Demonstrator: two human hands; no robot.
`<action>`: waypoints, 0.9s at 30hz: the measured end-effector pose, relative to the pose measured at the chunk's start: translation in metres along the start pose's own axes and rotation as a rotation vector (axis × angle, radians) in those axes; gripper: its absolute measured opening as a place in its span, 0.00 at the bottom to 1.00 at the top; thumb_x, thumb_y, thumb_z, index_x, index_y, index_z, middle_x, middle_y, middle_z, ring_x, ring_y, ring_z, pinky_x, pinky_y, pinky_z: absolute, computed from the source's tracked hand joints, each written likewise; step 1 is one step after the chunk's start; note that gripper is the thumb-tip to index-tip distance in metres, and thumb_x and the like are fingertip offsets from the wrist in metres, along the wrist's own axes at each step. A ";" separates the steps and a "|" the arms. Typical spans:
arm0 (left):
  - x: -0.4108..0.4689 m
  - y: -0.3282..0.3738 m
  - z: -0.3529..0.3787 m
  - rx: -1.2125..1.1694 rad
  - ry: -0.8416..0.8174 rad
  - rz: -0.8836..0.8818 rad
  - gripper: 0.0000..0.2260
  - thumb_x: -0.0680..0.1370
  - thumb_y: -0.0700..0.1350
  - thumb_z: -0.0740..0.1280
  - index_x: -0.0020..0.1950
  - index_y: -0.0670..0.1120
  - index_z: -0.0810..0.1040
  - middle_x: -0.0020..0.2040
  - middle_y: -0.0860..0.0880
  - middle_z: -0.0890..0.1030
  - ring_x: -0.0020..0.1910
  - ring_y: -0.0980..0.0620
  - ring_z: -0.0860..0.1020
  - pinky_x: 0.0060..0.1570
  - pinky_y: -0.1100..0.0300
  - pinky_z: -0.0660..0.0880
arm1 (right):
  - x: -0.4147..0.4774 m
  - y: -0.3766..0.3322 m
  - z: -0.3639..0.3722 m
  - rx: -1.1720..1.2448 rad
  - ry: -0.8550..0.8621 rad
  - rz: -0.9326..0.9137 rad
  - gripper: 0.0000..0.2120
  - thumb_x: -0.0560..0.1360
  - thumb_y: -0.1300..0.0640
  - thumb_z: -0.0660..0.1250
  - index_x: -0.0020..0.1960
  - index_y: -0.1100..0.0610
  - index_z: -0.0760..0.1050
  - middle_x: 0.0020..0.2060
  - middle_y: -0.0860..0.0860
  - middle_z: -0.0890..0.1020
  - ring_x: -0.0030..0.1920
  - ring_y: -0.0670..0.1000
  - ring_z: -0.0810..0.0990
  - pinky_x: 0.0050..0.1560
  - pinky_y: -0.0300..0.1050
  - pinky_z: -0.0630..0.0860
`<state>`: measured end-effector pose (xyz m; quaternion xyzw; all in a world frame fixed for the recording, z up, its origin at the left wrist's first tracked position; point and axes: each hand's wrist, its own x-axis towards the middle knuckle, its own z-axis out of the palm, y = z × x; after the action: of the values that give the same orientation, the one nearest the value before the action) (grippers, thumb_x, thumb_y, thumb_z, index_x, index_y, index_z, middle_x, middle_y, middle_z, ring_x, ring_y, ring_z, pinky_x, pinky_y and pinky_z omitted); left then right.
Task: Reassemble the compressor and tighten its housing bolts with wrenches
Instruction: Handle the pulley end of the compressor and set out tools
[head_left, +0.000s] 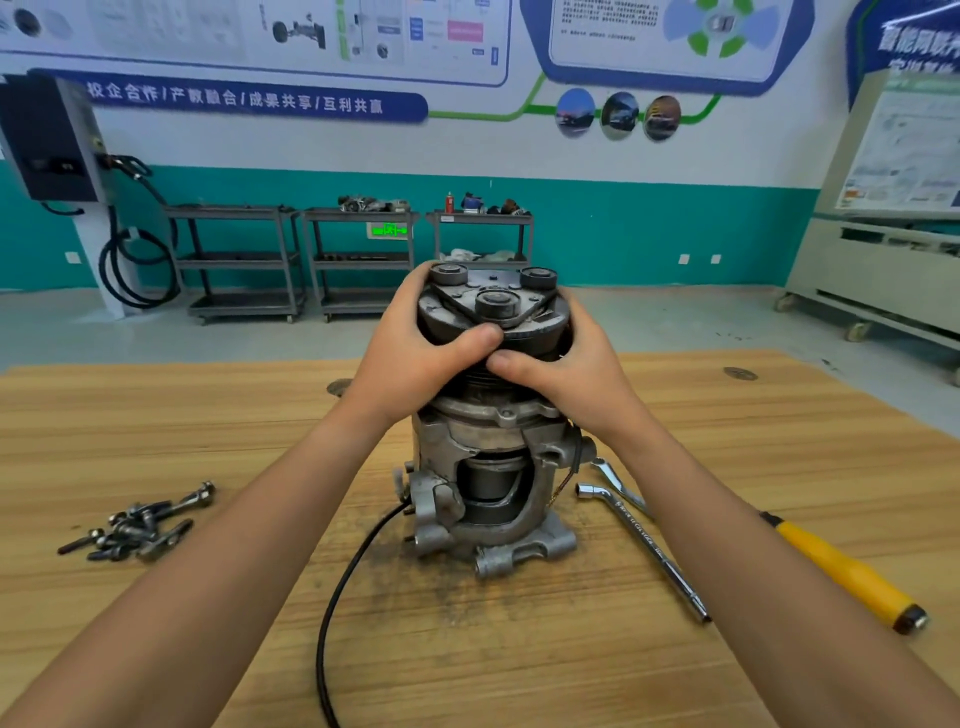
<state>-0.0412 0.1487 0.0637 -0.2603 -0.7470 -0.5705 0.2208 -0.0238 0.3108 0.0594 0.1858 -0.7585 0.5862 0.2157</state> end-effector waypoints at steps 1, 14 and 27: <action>-0.001 0.004 0.000 0.006 -0.006 0.008 0.22 0.66 0.49 0.71 0.54 0.61 0.65 0.50 0.65 0.73 0.46 0.78 0.73 0.42 0.80 0.68 | -0.001 0.002 0.000 0.007 0.011 -0.015 0.32 0.54 0.46 0.78 0.56 0.44 0.70 0.51 0.42 0.81 0.53 0.40 0.80 0.51 0.34 0.75; 0.007 0.006 -0.001 0.009 -0.002 0.052 0.28 0.61 0.53 0.72 0.58 0.56 0.67 0.49 0.63 0.74 0.45 0.76 0.74 0.41 0.79 0.69 | 0.007 0.001 -0.003 0.013 0.008 -0.108 0.29 0.55 0.51 0.78 0.53 0.45 0.71 0.48 0.40 0.80 0.48 0.34 0.79 0.47 0.28 0.72; 0.002 0.004 -0.001 -0.014 0.005 0.058 0.36 0.58 0.59 0.68 0.63 0.51 0.65 0.52 0.62 0.73 0.48 0.75 0.74 0.44 0.79 0.69 | 0.007 0.005 -0.005 0.040 -0.014 -0.117 0.32 0.51 0.44 0.76 0.53 0.43 0.71 0.46 0.37 0.81 0.48 0.34 0.79 0.46 0.27 0.72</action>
<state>-0.0402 0.1490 0.0682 -0.2819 -0.7346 -0.5698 0.2373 -0.0317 0.3164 0.0598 0.2384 -0.7360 0.5862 0.2406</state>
